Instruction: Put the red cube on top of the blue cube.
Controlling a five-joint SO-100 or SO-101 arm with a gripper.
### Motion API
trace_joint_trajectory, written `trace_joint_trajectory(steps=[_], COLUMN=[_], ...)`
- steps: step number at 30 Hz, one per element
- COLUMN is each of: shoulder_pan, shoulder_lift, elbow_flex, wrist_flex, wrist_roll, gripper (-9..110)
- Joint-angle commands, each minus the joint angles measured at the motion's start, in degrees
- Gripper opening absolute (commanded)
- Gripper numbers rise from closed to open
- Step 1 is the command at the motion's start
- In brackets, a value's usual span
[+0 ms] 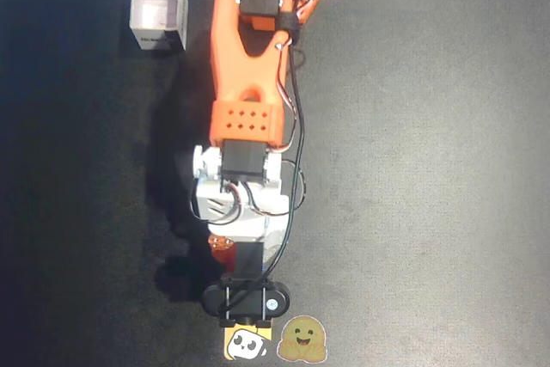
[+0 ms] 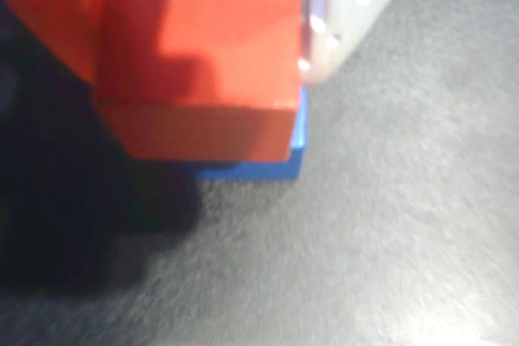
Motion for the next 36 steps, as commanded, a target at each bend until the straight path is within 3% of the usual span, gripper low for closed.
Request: trace_joint_trajectory(steps=[1, 31, 36], shoulder_pan=[-0.6, -1.4, -1.6], shoulder_lift=[1.8, 7.4, 7.3], elbow_flex=[0.1, 8.1, 8.1], wrist_flex=[-1.0, -4.0, -4.1], wrist_roll=[-0.1, -0.6, -0.1], gripper=[6, 6, 12])
